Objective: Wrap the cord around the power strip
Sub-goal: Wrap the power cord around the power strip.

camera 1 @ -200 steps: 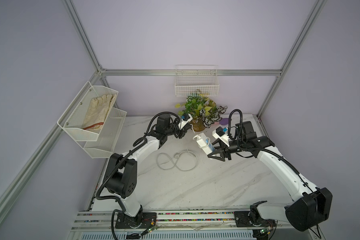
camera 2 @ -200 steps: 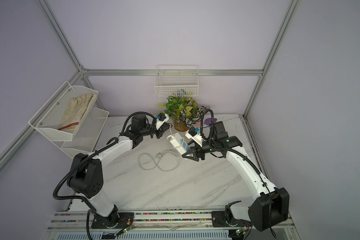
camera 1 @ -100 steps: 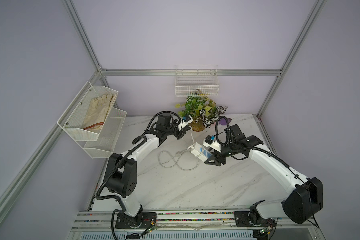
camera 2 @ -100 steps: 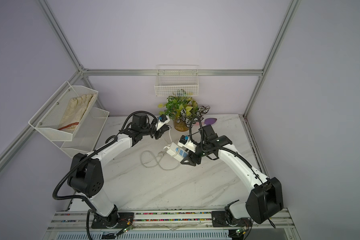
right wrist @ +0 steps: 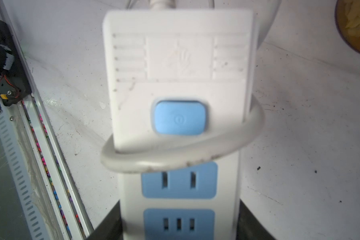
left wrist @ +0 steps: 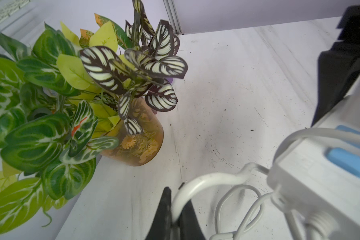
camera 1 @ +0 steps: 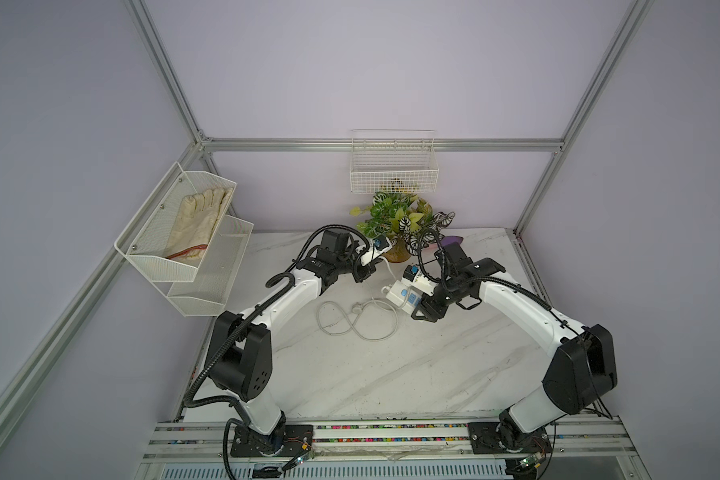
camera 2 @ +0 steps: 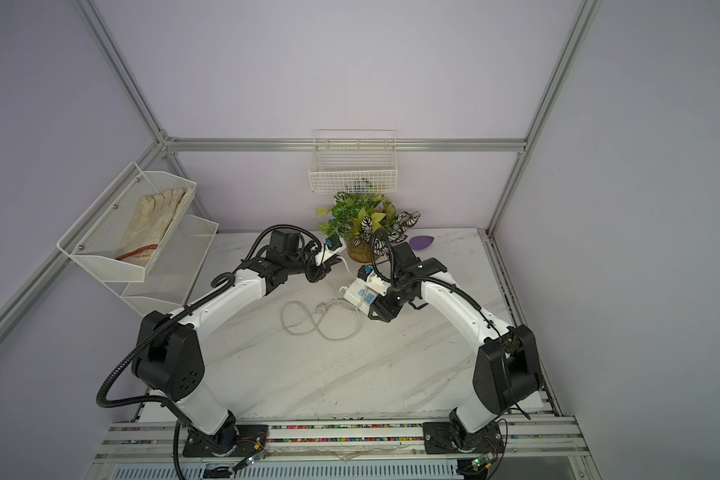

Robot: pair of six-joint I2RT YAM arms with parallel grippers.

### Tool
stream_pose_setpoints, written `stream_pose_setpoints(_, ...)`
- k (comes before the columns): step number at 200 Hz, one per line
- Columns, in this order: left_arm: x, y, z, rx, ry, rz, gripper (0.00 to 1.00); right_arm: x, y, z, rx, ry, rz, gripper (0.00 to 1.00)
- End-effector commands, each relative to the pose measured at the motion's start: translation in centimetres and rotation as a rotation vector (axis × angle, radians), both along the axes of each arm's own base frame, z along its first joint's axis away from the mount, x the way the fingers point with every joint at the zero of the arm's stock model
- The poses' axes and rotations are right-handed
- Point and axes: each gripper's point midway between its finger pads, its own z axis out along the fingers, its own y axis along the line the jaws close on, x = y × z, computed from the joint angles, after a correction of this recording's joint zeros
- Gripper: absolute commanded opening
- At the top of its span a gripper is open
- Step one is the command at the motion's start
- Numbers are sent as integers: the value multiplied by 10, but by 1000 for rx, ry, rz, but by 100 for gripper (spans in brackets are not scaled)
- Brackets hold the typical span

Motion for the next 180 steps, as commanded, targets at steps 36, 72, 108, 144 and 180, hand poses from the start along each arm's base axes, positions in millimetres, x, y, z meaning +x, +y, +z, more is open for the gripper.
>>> stream_pose_setpoints(36, -16, -10, 89, -51, -183, -11, 0, 17, -4, 1, -53, -16, -143, 0)
stream_pose_setpoints(72, -41, -13, 95, -76, -170, -17, 0, 34, -6, 15, -22, -85, -244, 0)
stream_pose_setpoints(108, -70, -25, 89, -85, -143, -44, 0, 56, -8, 30, -5, -137, -340, 0)
stream_pose_setpoints(144, -85, -28, 77, -107, -98, -38, 0, 74, -8, 57, 73, -202, -400, 0)
stream_pose_setpoints(180, -86, -34, 74, -152, -77, -21, 0, 74, -1, 69, 137, -220, -390, 0)
